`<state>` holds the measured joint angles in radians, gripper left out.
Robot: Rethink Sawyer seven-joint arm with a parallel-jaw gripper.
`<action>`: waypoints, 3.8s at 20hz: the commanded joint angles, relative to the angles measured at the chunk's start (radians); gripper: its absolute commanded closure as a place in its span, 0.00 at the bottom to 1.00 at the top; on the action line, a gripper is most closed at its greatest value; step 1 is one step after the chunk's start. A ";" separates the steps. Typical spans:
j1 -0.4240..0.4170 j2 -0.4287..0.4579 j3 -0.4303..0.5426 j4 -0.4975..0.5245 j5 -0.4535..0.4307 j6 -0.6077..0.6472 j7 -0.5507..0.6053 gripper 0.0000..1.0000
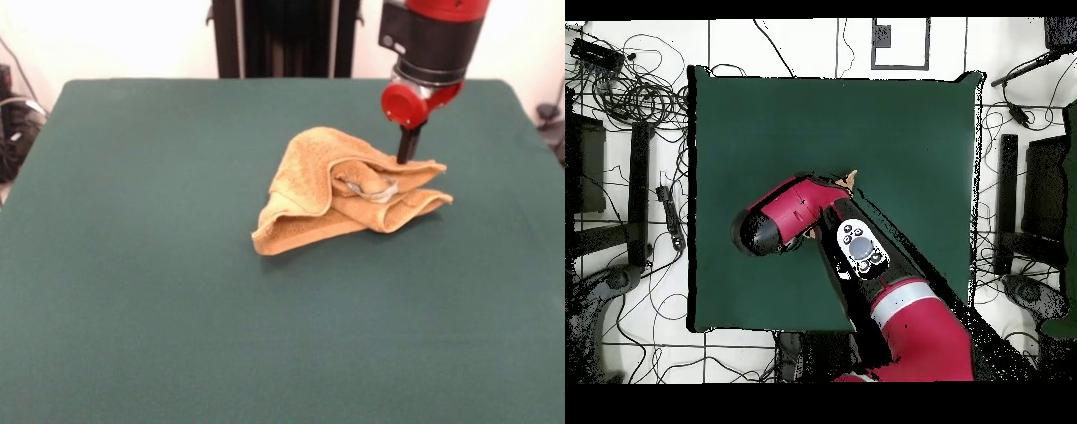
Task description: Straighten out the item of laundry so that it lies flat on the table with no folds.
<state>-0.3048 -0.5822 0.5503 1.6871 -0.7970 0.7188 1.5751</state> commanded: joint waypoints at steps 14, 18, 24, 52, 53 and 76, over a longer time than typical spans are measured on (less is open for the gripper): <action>0.028 0.109 0.043 -0.002 -0.058 0.025 -0.177 1.00; 0.030 0.105 0.032 0.000 -0.057 0.019 -0.149 1.00; 0.033 0.110 0.029 -0.002 -0.068 0.011 -0.149 1.00; 0.038 0.107 0.020 -0.011 -0.047 0.031 -0.119 0.00; 0.039 0.106 0.020 -0.011 -0.047 0.031 -0.117 0.00; -0.010 -0.085 0.100 0.051 0.095 0.090 -0.164 0.00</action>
<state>-0.3058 -0.6415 0.5566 1.7066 -0.7524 0.7188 1.5751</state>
